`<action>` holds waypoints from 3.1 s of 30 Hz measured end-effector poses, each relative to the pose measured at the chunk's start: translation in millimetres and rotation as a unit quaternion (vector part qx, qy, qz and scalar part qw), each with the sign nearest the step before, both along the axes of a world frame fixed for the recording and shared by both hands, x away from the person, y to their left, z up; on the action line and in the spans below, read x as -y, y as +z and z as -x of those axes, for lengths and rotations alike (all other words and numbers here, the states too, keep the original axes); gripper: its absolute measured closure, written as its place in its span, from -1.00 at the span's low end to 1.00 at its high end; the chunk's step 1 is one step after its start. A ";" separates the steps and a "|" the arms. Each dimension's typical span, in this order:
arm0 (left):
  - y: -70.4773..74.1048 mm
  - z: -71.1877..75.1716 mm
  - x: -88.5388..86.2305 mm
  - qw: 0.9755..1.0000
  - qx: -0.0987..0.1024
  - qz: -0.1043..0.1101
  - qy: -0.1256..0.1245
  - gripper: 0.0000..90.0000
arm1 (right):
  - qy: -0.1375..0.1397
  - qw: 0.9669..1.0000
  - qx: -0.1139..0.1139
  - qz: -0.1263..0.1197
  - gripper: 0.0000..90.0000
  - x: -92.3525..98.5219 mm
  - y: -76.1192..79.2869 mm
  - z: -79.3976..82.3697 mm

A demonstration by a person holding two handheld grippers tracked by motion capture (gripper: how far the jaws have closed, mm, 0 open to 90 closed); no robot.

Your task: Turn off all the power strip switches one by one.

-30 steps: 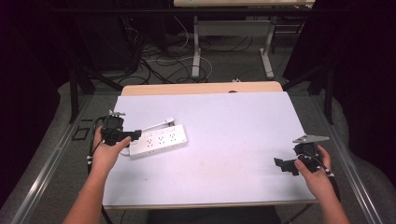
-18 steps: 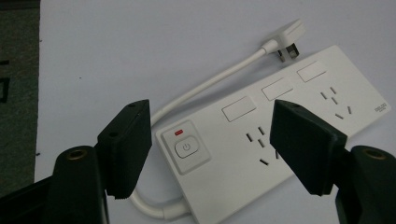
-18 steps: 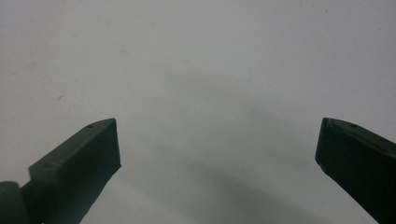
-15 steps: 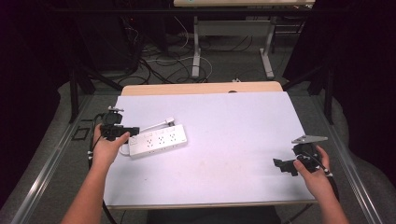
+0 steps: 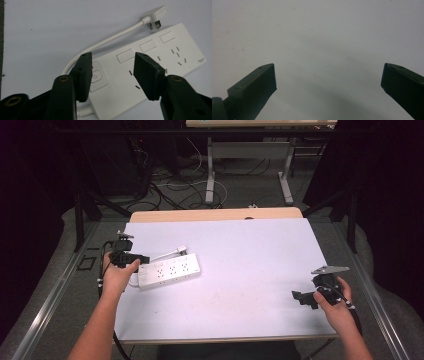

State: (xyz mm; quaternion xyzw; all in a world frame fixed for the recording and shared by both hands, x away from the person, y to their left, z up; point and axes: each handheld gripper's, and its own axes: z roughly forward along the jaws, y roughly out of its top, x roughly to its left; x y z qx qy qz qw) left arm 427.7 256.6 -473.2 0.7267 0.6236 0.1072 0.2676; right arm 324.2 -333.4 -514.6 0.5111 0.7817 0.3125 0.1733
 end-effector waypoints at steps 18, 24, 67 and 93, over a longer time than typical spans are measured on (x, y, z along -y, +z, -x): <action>-10.1 -1.1 -8.6 0.999 -0.024 -0.015 0.032 0.92 | 0.003 1.000 -0.006 0.003 -1.00 -3.6 -5.4 -1.5; -15.7 -0.8 -10.1 0.999 -0.025 -0.010 0.036 1.00 | 0.002 1.000 -0.006 0.003 -1.00 -2.7 -5.9 -2.0; -41.5 -4.2 -3.2 0.998 -0.031 -0.024 0.040 1.00 | 0.004 1.000 -0.011 0.004 -1.00 -3.1 -8.7 -2.7; -37.9 -4.0 -0.4 0.998 -0.008 -0.012 0.055 1.00 | 0.003 1.000 -0.008 0.004 -1.00 -3.1 -8.4 -2.8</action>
